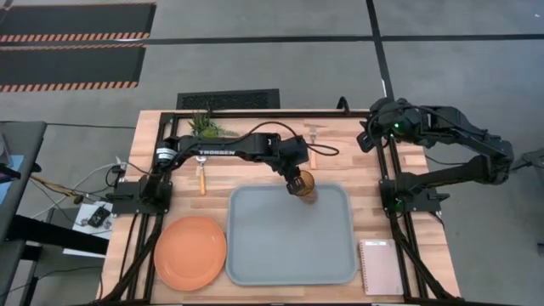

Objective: Pick and place plate/cup/fork/spoon on tray
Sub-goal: Put the orange cup on the top of the gray tray, then put the orange plate on the gray tray

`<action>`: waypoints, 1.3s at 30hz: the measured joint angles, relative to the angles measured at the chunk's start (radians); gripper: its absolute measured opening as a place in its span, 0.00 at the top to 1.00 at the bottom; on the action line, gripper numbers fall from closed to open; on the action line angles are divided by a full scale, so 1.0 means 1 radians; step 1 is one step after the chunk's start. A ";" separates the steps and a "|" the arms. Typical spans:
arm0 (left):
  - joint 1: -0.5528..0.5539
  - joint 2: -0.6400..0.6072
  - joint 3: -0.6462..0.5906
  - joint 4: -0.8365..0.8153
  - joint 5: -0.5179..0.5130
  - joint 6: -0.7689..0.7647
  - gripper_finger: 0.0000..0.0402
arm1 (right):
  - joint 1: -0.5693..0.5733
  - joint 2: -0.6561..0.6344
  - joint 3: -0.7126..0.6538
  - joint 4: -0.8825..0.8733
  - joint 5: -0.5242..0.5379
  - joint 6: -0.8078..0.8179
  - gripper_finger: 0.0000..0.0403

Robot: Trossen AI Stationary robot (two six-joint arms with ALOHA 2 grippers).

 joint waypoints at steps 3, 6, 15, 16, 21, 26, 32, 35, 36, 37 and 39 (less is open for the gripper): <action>-0.002 0.000 0.000 0.007 -0.019 0.003 1.00 | 0.000 0.000 0.000 0.000 -0.002 0.000 0.67; -0.003 0.000 0.000 0.003 -0.018 0.004 1.00 | 0.000 0.000 0.000 0.000 -0.002 0.003 0.67; -0.002 0.000 0.000 0.005 -0.019 0.023 0.95 | 0.000 0.000 0.000 0.000 -0.002 0.005 0.67; -0.002 0.000 0.000 0.007 -0.019 0.026 0.95 | 0.000 0.000 0.000 0.000 -0.002 0.005 0.67; -0.003 0.000 0.000 0.025 -0.013 0.023 0.95 | 0.000 0.000 0.000 0.000 -0.002 0.005 0.67; -0.003 0.000 0.000 0.051 0.006 0.047 0.93 | 0.000 0.000 0.000 0.000 -0.002 0.008 0.67; -0.003 0.000 0.000 0.067 0.007 0.079 0.75 | 0.000 0.002 0.000 0.000 -0.002 0.008 0.67; -0.003 0.000 0.000 0.082 0.012 0.077 0.62 | 0.000 0.002 0.000 0.000 -0.002 0.008 0.67; -0.003 0.000 0.000 0.089 0.013 0.070 0.57 | 0.000 0.002 0.000 0.000 -0.002 0.008 0.67; -0.002 0.000 0.000 0.096 0.014 0.062 0.54 | 0.000 0.002 0.000 0.000 -0.002 0.008 0.67; 0.000 0.000 0.000 0.106 0.018 0.047 0.47 | 0.000 0.002 0.000 0.000 -0.002 0.008 0.67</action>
